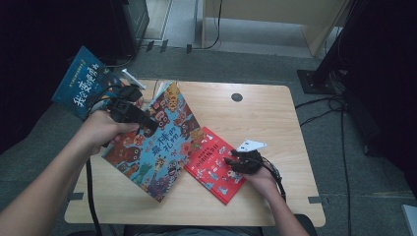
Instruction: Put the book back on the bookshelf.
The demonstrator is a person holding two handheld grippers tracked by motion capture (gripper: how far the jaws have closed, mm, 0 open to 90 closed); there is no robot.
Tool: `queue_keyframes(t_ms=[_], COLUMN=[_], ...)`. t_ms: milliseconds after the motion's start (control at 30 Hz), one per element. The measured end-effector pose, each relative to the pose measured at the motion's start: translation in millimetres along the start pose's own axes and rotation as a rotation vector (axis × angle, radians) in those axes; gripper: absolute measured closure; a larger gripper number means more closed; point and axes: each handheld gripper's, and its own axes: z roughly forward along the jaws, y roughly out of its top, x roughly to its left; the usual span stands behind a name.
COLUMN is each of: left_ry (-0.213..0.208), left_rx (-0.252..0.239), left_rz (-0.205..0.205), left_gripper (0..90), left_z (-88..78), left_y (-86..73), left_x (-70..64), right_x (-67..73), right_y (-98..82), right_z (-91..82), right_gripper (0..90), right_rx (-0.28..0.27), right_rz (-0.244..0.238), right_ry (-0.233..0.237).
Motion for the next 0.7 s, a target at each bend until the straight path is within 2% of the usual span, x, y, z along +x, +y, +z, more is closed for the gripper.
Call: queue_keyframes(t_ms=[233, 333, 700], left_ry=[0.024, 0.043, 0.041], left_rx=[-0.025, -0.05, -0.101], left_rz=[-0.038, -0.055, -0.119], left_gripper=[80.7, 80.7, 80.0], left_z=[-23.7, -33.4, -62.2], left_y=[-25.6, -35.8, -63.5], left_x=[16.5, 22.3, 42.3], right_x=[0.5, 1.5, 0.9], right_y=[-0.6, -0.7, -0.5], right_z=[1.1, 1.5, 2.5], right_gripper=[50.2, 49.9, 49.7], right_rx=[-0.007, -0.008, -0.012], right_rz=[-0.016, -0.026, -0.026], right_ry=[-0.004, -0.011, -0.011])
